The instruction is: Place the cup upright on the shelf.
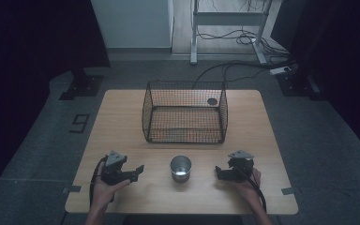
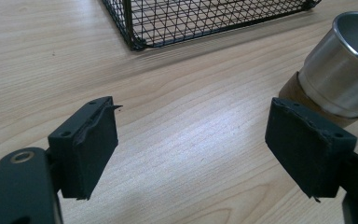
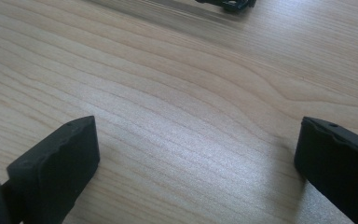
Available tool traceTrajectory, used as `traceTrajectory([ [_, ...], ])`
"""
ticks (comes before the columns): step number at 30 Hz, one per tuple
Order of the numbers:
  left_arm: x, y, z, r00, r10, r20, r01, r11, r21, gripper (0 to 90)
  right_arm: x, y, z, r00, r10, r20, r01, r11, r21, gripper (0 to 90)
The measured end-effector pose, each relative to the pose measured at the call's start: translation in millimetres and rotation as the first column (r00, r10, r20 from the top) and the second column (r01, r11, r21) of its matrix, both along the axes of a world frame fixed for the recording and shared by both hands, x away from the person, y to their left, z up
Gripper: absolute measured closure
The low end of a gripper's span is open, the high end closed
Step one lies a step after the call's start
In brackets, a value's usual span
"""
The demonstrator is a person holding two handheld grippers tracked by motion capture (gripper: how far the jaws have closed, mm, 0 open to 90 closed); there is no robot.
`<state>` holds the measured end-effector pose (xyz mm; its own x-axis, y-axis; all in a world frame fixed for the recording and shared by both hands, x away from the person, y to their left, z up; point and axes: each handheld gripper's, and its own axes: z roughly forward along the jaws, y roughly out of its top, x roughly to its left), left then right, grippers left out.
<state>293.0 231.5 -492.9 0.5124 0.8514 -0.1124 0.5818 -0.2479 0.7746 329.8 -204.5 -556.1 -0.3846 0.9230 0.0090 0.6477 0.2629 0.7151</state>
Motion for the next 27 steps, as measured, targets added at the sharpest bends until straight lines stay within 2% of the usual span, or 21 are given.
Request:
traceTrajectory([
  [10, -0.4, -1.8, -0.2, 1.0000, -0.005, -0.003, 0.005, 1.0000, 0.000, 17.1, -2.3, -2.4, 1.4, 0.9995, -0.029, 0.013, 0.029, 1.000, 0.010, 5.3],
  [16, 0.1, -2.4, -0.9, 1.0000, -0.007, -0.004, 0.007, 1.0000, 0.002, 17.1, -4.9, -6.6, 7.0, 0.9983, -0.049, 0.031, 0.048, 0.998, 0.041, 7.9],
  [21, -0.5, -1.8, -0.2, 1.0000, -0.003, -0.003, 0.003, 1.0000, 0.001, 17.1, -10.5, -8.8, 16.7, 0.9958, -0.057, 0.072, 0.052, 0.996, 0.072, 10.5],
  [27, -0.2, -3.2, -1.3, 1.0000, -0.005, -0.007, 0.005, 1.0000, 0.004, 17.1, -20.0, -6.4, 34.3, 0.9915, -0.032, 0.126, 0.019, 0.994, 0.108, 12.6],
])
